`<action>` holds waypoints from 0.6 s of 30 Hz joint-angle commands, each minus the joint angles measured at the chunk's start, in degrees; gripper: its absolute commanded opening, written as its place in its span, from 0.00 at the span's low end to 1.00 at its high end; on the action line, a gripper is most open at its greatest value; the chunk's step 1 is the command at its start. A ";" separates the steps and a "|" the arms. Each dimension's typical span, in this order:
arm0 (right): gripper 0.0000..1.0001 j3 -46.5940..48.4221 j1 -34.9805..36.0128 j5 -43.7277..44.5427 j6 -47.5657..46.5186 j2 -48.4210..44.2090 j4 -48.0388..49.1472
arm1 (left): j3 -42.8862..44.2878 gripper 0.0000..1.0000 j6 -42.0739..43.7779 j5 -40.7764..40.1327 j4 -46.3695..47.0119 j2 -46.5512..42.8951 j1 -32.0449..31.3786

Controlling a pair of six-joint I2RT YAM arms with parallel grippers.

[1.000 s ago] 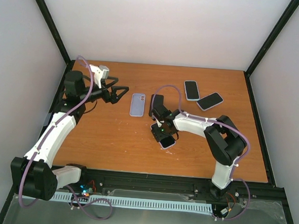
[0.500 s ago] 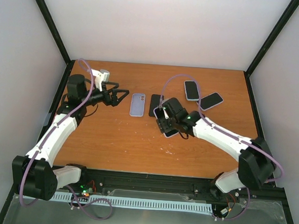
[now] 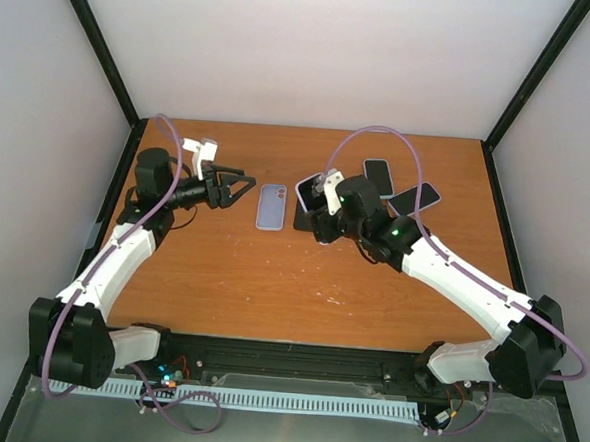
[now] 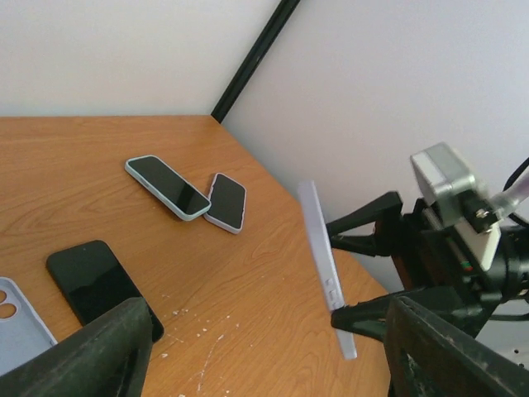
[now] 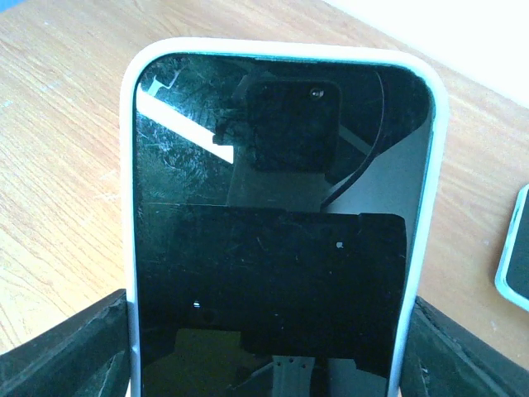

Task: Take the phone out of the phone case
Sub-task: Pick up the phone at the center of the board.

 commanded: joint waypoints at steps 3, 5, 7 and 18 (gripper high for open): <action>0.67 3.85 1.84 0.60 -4.30 -1.18 5.39 | -1.56 0.72 -5.75 3.33 5.54 1.32 0.35; 0.67 4.31 2.52 1.73 -5.06 -0.90 5.59 | -1.59 0.70 -6.70 3.56 5.88 2.11 0.18; 0.67 4.62 3.39 2.97 -6.03 -0.36 5.74 | -1.31 0.68 -7.36 3.78 6.30 2.84 -0.20; 0.67 5.17 7.24 7.62 -9.55 1.68 6.98 | 1.30 0.70 -5.72 4.85 5.69 5.42 -5.19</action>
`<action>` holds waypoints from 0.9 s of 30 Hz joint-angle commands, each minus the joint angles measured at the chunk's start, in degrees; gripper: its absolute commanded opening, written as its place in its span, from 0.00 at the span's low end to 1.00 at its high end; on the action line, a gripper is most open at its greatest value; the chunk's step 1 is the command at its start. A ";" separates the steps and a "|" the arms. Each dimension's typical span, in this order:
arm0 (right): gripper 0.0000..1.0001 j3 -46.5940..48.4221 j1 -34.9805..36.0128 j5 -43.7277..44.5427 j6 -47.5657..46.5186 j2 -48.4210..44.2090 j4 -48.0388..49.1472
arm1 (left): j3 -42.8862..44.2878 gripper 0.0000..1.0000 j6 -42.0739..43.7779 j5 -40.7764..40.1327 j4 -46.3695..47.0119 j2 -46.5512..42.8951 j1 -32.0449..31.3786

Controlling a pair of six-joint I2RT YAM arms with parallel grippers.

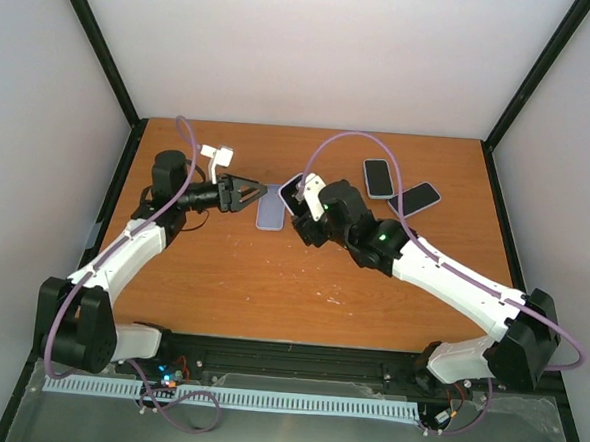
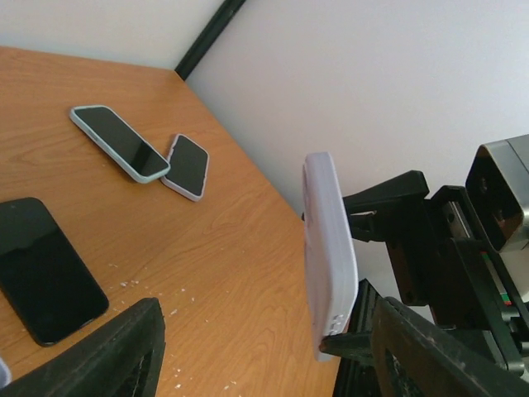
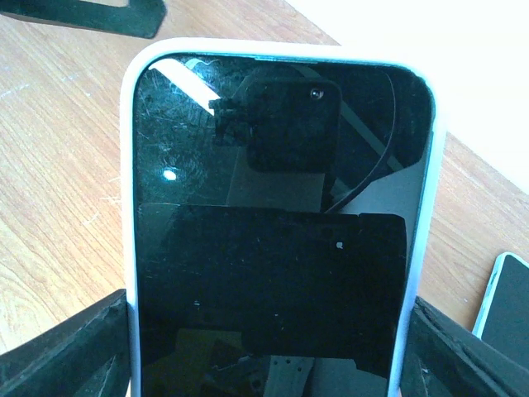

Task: Take the phone out of the phone case
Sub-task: Pick up the phone at the center of the board.

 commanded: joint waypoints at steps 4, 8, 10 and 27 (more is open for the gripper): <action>0.67 2.64 1.90 3.40 -2.20 0.68 4.48 | 3.88 0.69 0.79 2.21 1.60 1.45 -3.14; 0.67 3.14 2.52 4.93 -2.72 1.49 4.72 | 4.51 0.69 0.56 2.15 1.48 2.81 -4.45; 0.67 3.30 2.82 5.86 -2.97 1.91 5.00 | 4.72 0.68 0.11 2.03 1.50 3.51 -4.58; 0.67 4.88 3.94 8.51 -3.47 3.84 5.45 | 6.49 0.38 -1.78 2.73 3.80 6.81 -6.21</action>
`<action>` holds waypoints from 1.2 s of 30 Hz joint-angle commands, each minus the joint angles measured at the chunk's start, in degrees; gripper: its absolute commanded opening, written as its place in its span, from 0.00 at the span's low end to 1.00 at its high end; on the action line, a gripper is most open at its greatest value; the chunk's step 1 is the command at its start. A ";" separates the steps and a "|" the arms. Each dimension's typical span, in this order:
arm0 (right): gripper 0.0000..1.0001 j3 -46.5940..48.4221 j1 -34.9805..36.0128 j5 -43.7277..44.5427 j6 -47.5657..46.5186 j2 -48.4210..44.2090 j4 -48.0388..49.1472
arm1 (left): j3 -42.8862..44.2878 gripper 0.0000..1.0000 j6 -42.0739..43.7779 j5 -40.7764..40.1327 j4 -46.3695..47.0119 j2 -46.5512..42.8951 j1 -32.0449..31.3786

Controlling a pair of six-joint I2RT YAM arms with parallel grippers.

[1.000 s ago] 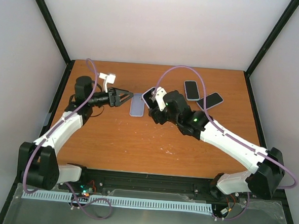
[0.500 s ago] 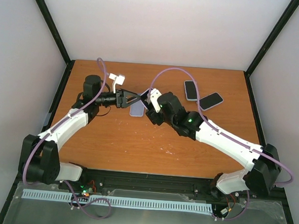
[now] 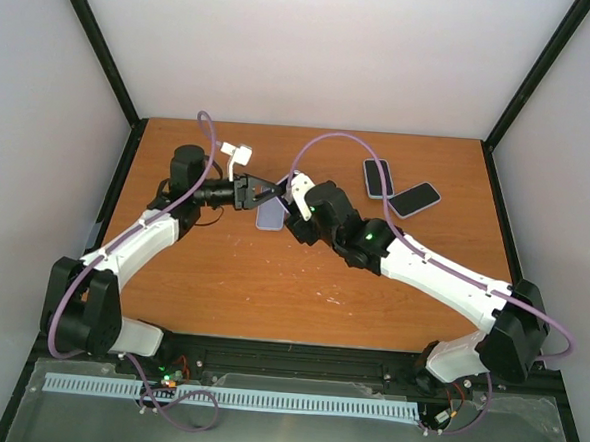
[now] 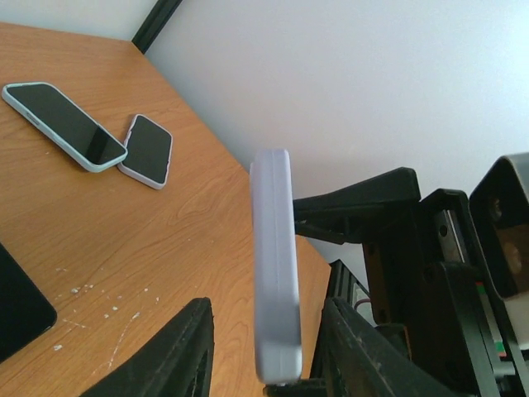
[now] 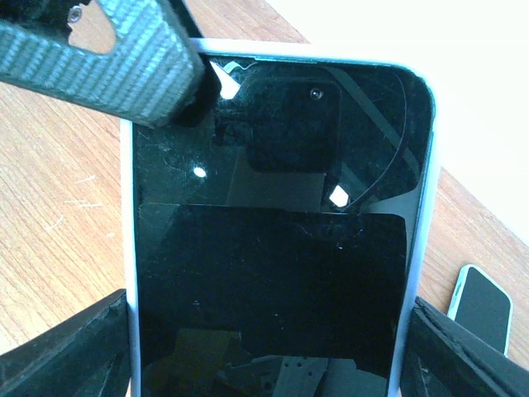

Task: Take the phone out of the phone case
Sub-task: Pick up the phone at the center of the board.

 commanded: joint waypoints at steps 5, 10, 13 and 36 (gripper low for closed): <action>0.68 2.97 1.01 1.74 -0.43 -0.50 3.35 | 3.16 0.27 -1.03 1.19 2.80 1.64 -0.56; 0.71 2.32 0.97 1.74 -0.48 -1.47 2.66 | 3.08 0.06 0.14 1.22 1.86 1.15 -0.56; 0.80 2.13 0.85 0.65 0.08 -2.28 1.52 | 2.54 0.01 1.20 1.33 1.52 0.40 -0.56; 1.00 -2.34 -18.47 -52.84 -3.71 -13.43 -14.33 | 2.45 0.01 14.51 13.98 -4.84 -3.66 -0.56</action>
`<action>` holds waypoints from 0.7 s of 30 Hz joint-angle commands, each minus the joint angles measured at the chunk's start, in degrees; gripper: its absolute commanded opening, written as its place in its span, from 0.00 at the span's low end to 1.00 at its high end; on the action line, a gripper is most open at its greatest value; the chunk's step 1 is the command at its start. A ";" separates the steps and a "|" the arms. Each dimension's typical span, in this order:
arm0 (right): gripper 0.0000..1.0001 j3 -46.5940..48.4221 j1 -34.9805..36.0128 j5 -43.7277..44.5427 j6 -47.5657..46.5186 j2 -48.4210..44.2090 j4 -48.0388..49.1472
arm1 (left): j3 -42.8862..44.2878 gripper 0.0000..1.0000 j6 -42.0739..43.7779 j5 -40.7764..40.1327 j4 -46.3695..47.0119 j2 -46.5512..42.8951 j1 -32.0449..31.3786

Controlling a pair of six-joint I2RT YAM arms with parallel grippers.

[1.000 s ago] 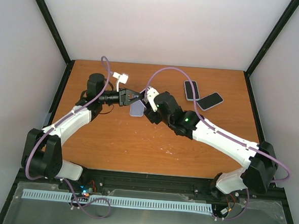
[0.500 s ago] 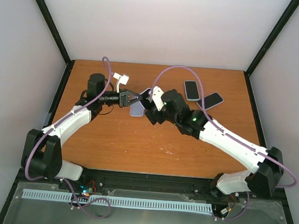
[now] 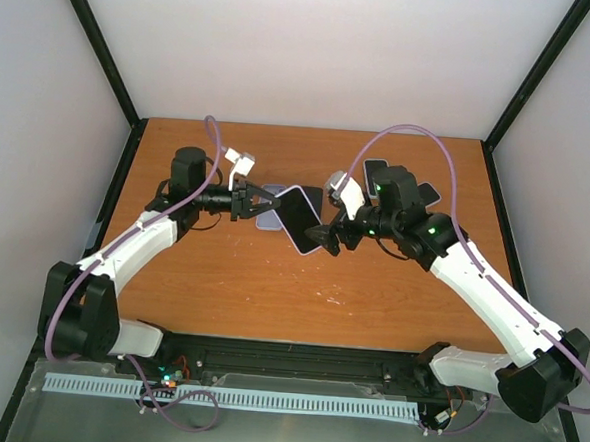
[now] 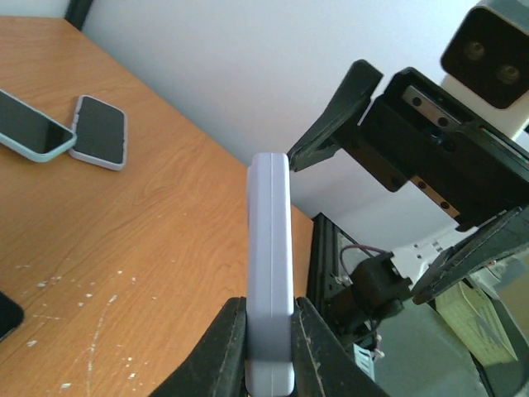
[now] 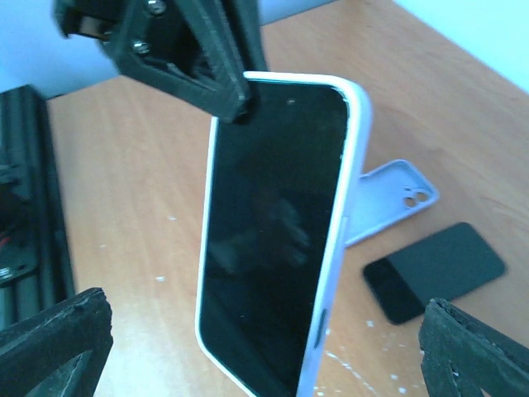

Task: Take the phone out of the phone case
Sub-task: Pick up the phone at the center of the board.

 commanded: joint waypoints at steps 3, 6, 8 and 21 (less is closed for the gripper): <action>1.00 -0.04 -2.90 -17.99 -2.25 -0.88 -5.15 | 3.19 0.01 5.96 8.38 -1.54 -3.01 -0.12; 0.97 0.60 -3.18 -18.59 -2.40 0.05 -6.02 | 4.17 0.01 8.32 9.74 -4.14 -3.51 -0.12; 0.93 1.68 -3.31 -18.62 -1.92 1.57 -6.82 | 4.53 0.01 9.26 11.22 -4.87 -3.87 -0.12; 0.61 3.38 -2.87 -25.68 0.41 5.49 -8.00 | 7.43 0.01 15.28 11.59 -10.98 -3.69 -2.55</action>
